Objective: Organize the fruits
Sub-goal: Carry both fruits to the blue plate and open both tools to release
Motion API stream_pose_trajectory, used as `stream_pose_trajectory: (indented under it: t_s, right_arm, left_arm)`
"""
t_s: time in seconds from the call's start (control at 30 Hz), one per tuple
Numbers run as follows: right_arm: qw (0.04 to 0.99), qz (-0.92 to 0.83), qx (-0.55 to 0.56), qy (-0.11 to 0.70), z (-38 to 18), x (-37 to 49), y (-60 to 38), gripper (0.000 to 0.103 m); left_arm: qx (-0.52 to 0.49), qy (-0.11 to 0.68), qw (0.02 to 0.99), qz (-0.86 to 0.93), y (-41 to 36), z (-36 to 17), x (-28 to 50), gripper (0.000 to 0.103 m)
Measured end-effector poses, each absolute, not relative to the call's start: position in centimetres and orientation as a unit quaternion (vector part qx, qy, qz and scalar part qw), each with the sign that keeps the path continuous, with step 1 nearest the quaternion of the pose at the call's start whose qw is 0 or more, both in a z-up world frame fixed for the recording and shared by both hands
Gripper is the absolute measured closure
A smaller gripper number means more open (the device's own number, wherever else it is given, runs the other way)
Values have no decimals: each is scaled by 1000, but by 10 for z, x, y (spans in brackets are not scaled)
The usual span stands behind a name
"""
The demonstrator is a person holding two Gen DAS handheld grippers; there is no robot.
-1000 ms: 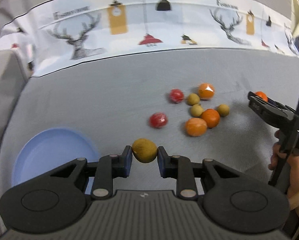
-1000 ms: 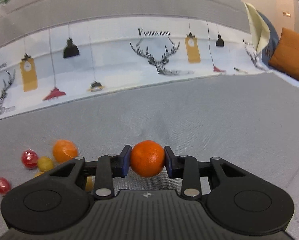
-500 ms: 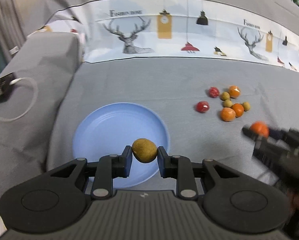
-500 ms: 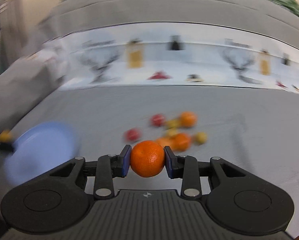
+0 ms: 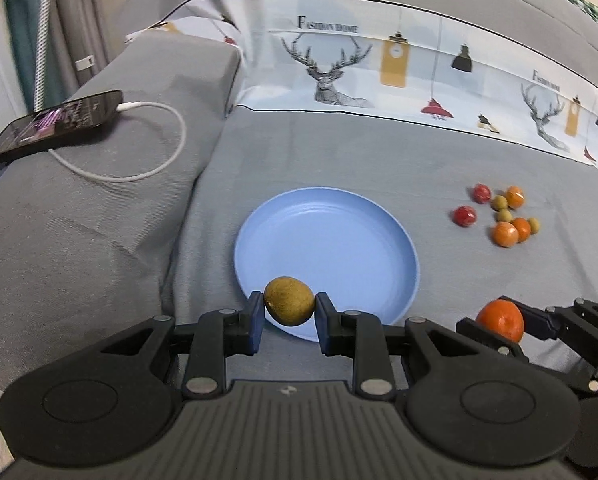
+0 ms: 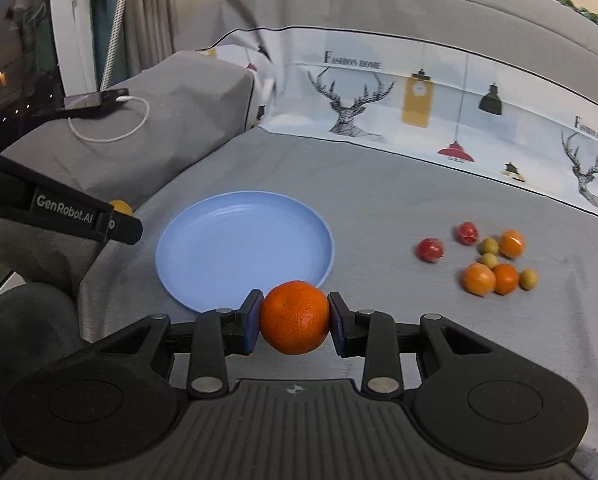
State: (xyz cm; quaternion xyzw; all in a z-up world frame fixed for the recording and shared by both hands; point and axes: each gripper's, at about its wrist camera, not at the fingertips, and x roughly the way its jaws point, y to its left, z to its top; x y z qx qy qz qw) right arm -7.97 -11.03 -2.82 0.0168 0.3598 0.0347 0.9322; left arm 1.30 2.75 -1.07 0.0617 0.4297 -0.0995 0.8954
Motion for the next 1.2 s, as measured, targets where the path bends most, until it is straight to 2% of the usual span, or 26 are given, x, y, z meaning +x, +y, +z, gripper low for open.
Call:
stream_pose_trajectory:
  t_s: [0.67, 1.2]
  right_arm:
    - [931, 51, -5, 361, -60, -2, -91, 67]
    - [911, 70, -28, 405, -101, 42, -82, 67]
  left_arm:
    - [57, 452, 886, -89, 21, -52, 93, 73]
    - [83, 487, 866, -80, 12, -102, 133, 72]
